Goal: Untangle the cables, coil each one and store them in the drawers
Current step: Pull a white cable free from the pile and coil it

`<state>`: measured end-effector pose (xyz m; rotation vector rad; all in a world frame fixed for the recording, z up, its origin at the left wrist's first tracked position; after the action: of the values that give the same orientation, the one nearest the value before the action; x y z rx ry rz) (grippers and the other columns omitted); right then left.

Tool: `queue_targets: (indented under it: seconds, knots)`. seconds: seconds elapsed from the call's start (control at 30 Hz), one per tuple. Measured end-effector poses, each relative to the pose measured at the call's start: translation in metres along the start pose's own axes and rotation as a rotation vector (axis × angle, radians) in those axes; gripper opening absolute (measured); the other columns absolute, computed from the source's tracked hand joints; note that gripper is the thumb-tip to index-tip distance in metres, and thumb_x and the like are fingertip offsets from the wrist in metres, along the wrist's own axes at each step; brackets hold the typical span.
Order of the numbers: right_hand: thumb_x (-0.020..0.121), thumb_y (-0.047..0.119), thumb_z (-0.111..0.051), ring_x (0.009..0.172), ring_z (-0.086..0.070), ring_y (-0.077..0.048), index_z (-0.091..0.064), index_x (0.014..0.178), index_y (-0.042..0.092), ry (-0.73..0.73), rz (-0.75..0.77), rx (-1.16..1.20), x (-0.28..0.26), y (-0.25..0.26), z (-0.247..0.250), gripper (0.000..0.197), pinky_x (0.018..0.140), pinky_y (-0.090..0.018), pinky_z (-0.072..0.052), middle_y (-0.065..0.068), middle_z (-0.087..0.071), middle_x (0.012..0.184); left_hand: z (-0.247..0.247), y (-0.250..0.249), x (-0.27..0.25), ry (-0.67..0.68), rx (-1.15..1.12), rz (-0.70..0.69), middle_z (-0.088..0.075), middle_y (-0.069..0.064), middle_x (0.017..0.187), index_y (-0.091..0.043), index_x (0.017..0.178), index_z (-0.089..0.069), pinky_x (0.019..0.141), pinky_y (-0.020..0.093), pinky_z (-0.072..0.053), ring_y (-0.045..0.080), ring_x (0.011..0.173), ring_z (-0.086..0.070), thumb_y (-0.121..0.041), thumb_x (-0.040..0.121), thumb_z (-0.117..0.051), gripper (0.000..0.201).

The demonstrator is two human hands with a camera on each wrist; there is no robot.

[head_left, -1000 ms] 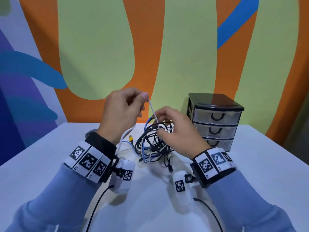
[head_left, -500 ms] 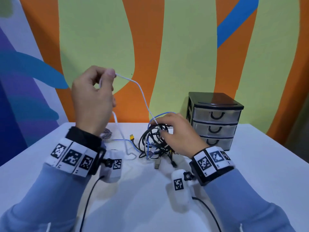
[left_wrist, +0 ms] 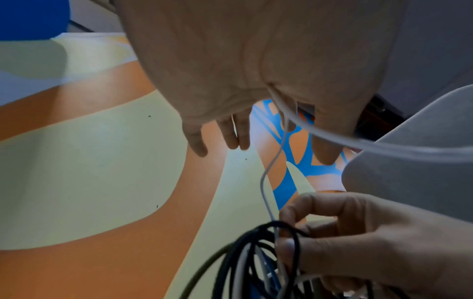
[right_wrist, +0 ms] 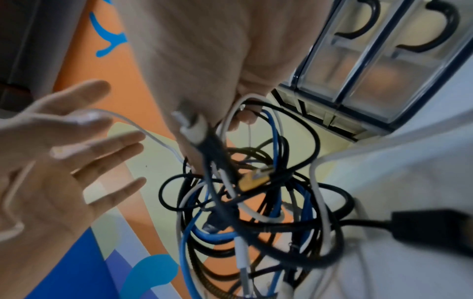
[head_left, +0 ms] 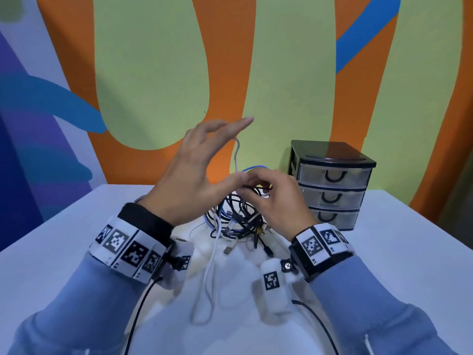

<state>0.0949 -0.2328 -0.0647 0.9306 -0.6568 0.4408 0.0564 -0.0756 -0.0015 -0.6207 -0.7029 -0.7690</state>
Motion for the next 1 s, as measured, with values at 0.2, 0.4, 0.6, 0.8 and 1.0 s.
queue_targets:
  seconds: [0.2,0.4,0.6,0.8,1.0]
  knots:
    - [0.089,0.020,-0.079,0.093,-0.056,-0.007,-0.071,0.093,0.031,0.068,0.054,-0.044,-0.002,0.008,-0.006,0.014,0.083,-0.029,-0.044,0.012,-0.069,0.090,-0.007,-0.019,-0.001,-0.010,0.628,-0.194,-0.038,0.005,0.166,-0.046,0.125,-0.073,0.115,0.068,-0.022,0.031,0.155,-0.031,-0.048,0.093,-0.073,0.032]
    - [0.091,0.024,-0.079,0.095,-0.054,0.001,-0.069,0.092,0.025,0.036,0.045,-0.001,-0.002,0.013,-0.002,0.010,0.076,-0.009,-0.035,0.008,-0.059,0.099,-0.020,0.022,-0.007,0.148,0.599,0.032,-0.060,-0.012,0.133,-0.040,0.085,-0.078,0.106,0.058,-0.025,0.016,0.130,-0.049,-0.057,0.093,-0.069,0.021]
    - [0.095,0.020,-0.075,0.095,-0.067,-0.001,-0.068,0.093,0.023,0.101,0.007,0.086,-0.004,0.015,-0.004,0.008,0.085,-0.017,-0.047,0.014,-0.072,0.088,-0.027,0.035,-0.007,0.234,0.276,0.106,-0.054,-0.009,0.124,-0.041,0.146,-0.051,0.091,0.049,-0.050,0.019,0.115,-0.058,-0.037,0.099,-0.068,0.050]
    - [0.098,0.018,-0.072,0.095,-0.071,-0.002,-0.062,0.093,0.023,0.252,-0.083,0.207,-0.011,0.015,-0.016,0.012,0.088,-0.034,-0.049,0.012,-0.078,0.093,-0.022,0.045,-0.010,0.259,0.471,0.210,-0.048,-0.006,0.139,-0.049,0.132,-0.067,0.102,0.048,-0.038,0.018,0.132,-0.045,-0.056,0.095,-0.028,0.054]
    - [0.096,0.012,-0.073,0.113,-0.070,-0.001,-0.062,0.093,0.015,0.358,-0.101,0.213,-0.016,0.023,-0.022,0.012,0.109,-0.039,-0.048,0.004,-0.076,0.113,-0.023,0.050,-0.012,0.223,0.604,0.110,-0.055,-0.010,0.131,-0.046,0.098,-0.077,0.103,0.055,-0.030,0.019,0.128,-0.044,-0.057,0.096,-0.064,0.017]
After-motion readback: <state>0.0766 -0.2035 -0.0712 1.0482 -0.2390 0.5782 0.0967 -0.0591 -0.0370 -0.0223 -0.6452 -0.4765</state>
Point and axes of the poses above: each hand's wrist, its own x-axis towards the middle knuckle, its own z-axis out of the back of the hand, y = z × x, the point moved 9 cm from there along x, towards the middle knuckle
